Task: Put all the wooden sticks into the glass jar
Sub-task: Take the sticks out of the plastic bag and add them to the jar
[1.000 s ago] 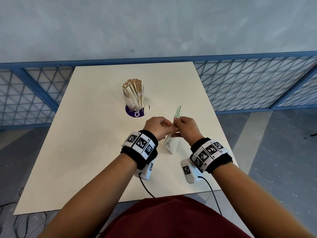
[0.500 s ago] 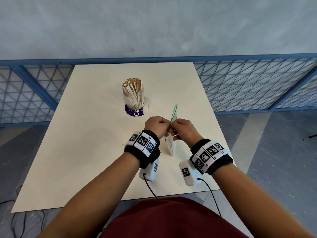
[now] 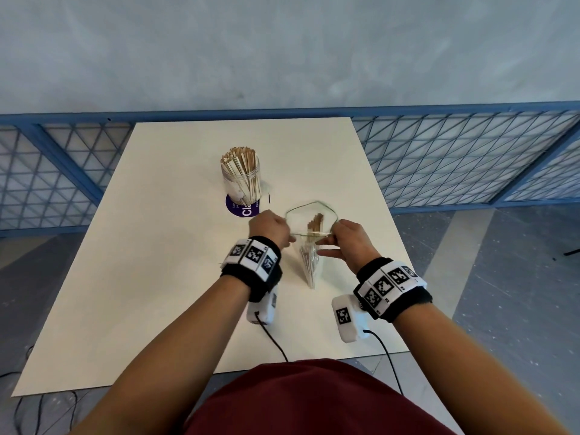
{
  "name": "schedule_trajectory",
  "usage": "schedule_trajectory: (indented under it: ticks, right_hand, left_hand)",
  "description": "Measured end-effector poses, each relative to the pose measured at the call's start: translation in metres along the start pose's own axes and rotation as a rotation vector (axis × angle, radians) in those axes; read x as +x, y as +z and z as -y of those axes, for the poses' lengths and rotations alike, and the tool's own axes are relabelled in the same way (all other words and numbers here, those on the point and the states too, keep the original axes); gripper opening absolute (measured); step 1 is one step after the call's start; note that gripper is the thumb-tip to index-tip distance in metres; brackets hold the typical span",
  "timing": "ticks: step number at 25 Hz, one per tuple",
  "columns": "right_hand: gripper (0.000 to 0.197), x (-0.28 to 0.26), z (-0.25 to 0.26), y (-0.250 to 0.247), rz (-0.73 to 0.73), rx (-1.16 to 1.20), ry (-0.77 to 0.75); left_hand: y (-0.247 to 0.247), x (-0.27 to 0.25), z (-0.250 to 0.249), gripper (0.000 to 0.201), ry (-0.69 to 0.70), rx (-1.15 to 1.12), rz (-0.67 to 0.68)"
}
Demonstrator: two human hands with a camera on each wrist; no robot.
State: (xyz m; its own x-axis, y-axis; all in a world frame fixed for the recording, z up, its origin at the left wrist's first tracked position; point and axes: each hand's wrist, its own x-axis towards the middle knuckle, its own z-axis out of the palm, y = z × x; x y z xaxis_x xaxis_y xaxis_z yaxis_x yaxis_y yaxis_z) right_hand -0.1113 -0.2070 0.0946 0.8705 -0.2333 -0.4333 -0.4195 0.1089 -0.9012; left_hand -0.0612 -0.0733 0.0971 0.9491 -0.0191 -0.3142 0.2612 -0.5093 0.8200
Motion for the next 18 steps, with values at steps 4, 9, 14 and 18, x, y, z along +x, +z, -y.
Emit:
schedule_trajectory:
  ticks: [4,9,14,18]
  right_hand:
    - [0.026,0.003,-0.001,-0.012,-0.019,-0.121,-0.014]
    - [0.025,0.005,-0.001,-0.009,-0.043,-0.116,-0.031]
    - [0.029,0.006,-0.006,-0.011,-0.125,-0.271,-0.105]
    - [0.016,0.015,-0.023,-0.027,-0.205,-0.288,-0.099]
  left_hand:
    - [-0.007,0.006,0.002,0.023,-0.046,-0.177,-0.012]
    - [-0.007,-0.002,-0.008,0.011,-0.079,-0.098,0.089]
    - [-0.01,-0.001,-0.015,0.037,-0.107,0.016,0.235]
    - [-0.021,-0.005,-0.024,0.037,0.016,0.123,0.252]
